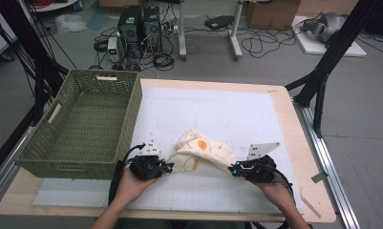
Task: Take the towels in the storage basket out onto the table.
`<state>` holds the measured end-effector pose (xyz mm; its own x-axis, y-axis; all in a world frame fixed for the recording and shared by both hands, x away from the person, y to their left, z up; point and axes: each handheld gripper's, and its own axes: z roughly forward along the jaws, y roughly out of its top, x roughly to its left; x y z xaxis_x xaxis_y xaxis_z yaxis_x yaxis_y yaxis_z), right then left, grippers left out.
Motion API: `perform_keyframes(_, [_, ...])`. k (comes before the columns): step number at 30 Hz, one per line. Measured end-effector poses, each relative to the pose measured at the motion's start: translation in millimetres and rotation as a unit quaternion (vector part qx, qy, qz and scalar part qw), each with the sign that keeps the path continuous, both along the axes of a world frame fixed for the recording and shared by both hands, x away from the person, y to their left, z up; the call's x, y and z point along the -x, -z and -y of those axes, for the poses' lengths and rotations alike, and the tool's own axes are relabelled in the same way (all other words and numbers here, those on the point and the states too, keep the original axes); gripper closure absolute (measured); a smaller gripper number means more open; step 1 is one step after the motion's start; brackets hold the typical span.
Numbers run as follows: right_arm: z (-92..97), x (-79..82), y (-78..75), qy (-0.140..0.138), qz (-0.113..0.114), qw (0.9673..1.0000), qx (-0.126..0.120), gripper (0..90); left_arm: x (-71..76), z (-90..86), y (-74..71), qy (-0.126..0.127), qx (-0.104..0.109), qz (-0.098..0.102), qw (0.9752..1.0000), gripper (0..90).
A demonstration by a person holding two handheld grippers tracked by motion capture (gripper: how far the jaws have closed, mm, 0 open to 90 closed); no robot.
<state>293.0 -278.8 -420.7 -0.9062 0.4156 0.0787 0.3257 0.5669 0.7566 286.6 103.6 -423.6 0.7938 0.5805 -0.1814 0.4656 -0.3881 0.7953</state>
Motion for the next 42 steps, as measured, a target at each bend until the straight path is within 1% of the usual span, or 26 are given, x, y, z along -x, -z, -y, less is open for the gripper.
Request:
perform_keyframes(2, [6.9, 3.1, -10.5, -0.009, -0.002, 0.9999, -0.014, 86.5, 2.2, -4.9, -11.5, -0.003, 0.017, 0.008, 0.9998, 86.2])
perform_keyframes(3, [10.4, 4.2, -16.5, -0.011, 0.0, 0.9998, -0.014, 86.5, 2.9, -7.5, -17.2, -0.002, 0.022, 0.014, 0.9997, 86.1])
perform_keyframes(5, [18.5, 5.4, -28.5, -0.01, 0.004, 0.9998, -0.014, 86.5, 3.7, -11.7, -27.3, -0.011, 0.033, 0.025, 0.9991, 86.1])
perform_keyframes(7, [28.3, 2.9, -38.7, 0.004, 0.012, 0.9998, -0.014, 86.5, 2.1, -14.5, -33.3, -0.019, 0.044, 0.029, 0.9984, 85.9])
perform_keyframes(9, [37.1, -3.4, -44.7, 0.02, 0.016, 0.9995, -0.018, 86.5, -2.7, -12.5, -33.9, -0.026, 0.043, 0.03, 0.9983, 85.8])
perform_keyframes(10, [40.1, -8.1, -45.5, 0.029, 0.017, 0.9993, -0.015, 86.5, -6.3, -9.8, -32.2, -0.03, 0.042, 0.029, 0.9982, 85.7])
perform_keyframes(11, [41.4, -13.1, -44.6, 0.037, 0.015, 0.9991, -0.011, 86.5, -10.9, -6.8, -29.9, -0.035, 0.031, 0.032, 0.9984, 85.7])
perform_keyframes(13, [41.1, -26.0, -38.8, 0.052, 0.01, 0.9986, 0.003, 86.4, -21.6, -0.4, -22.8, -0.053, 0.033, 0.025, 0.9977, 85.7])
perform_keyframes(15, [38.9, -40.0, -30.4, 0.069, -0.001, 0.9975, 0.017, 86.3, -32.7, 4.9, -14.9, -0.078, 0.026, 0.025, 0.9963, 85.7])
perform_keyframes(16, [37.3, -46.8, -26.4, 0.076, -0.004, 0.9969, 0.021, 86.3, -38.4, 6.5, -10.4, -0.091, 0.032, 0.015, 0.9953, 85.7])
perform_keyframes(18, [34.0, -59.7, -17.8, 0.089, -0.007, 0.9957, 0.026, 86.2, -47.3, 10.4, -1.9, -0.108, 0.023, 0.012, 0.9938, 85.7])
perform_keyframes(20, [31.2, -70.7, -8.9, 0.099, -0.014, 0.9946, 0.027, 86.1, -55.0, 12.5, 6.7, -0.119, 0.015, -0.004, 0.9928, 85.6])
perform_keyframes(22, [28.6, -77.7, -0.7, 0.105, -0.02, 0.9937, 0.035, 84.1, -59.8, 13.5, 13.6, -0.123, -0.006, -0.008, 0.9924, 84.1])
perform_keyframes(24, [27.7, -80.7, 3.7, 0.111, -0.027, 0.9929, 0.031, 78.1, -62.1, 11.4, 16.1, -0.127, -0.006, -0.015, 0.9918, 79.3])
perform_keyframes(25, [27.9, -80.1, 3.4, 0.112, -0.025, 0.9929, 0.029, 74.1, -61.5, 10.8, 15.3, -0.127, -0.009, -0.012, 0.9918, 73.9])
perform_keyframes(26, [27.9, -78.3, 1.9, 0.116, -0.019, 0.9927, 0.029, 70.2, -60.1, 10.4, 13.9, -0.122, -0.011, -0.007, 0.9925, 70.4])
perform_keyframes(27, [28.5, -75.4, -1.3, 0.121, -0.007, 0.9923, 0.027, 67.9, -58.1, 10.6, 12.2, -0.118, -0.009, -0.003, 0.9929, 66.5])
perform_keyframes(28, [29.4, -71.6, -5.5, 0.121, 0.001, 0.9925, 0.017, 66.0, -56.0, 10.8, 10.2, -0.116, -0.008, 0.001, 0.9932, 63.0])
perform_keyframes(29, [29.6, -66.9, -10.4, 0.124, 0.015, 0.9921, 0.012, 62.8, -54.0, 10.6, 8.0, -0.114, -0.004, 0.004, 0.9934, 57.7])
perform_keyframes(31, [28.1, -54.9, -20.5, 0.121, 0.04, 0.9918, -0.002, 59.1, -49.0, 8.8, 3.8, -0.11, 0.001, 0.011, 0.9939, 52.6])
perform_keyframes(32, [26.2, -48.8, -24.4, 0.12, 0.055, 0.9912, -0.005, 57.1, -46.4, 8.1, 2.1, -0.11, -0.001, 0.015, 0.9938, 50.2])
perform_keyframes(34, [21.5, -36.7, -29.9, 0.11, 0.07, 0.9914, -0.01, 55.6, -42.1, 5.5, -1.0, -0.104, -0.005, 0.017, 0.9945, 45.9])
perform_keyframes(36, [15.1, -27.6, -31.7, 0.098, 0.075, 0.9924, -0.011, 54.4, -37.8, 3.2, -2.9, -0.099, -0.004, 0.018, 0.9949, 44.1])
perform_keyframes(39, [2.9, -16.0, -29.4, 0.076, 0.081, 0.9935, -0.025, 54.2, -32.9, 1.1, -3.3, -0.093, -0.008, 0.021, 0.9955, 43.9])
perform_keyframes(40, [-2.4, -13.2, -27.2, 0.067, 0.076, 0.9943, -0.033, 54.4, -32.7, 0.8, -2.6, -0.088, -0.012, 0.018, 0.9959, 45.6])
perform_keyframes(42, [-15.6, -10.2, -21.1, 0.047, 0.072, 0.996, -0.027, 54.5, -33.5, 1.1, -1.0, -0.082, -0.021, 0.02, 0.9962, 59.0])
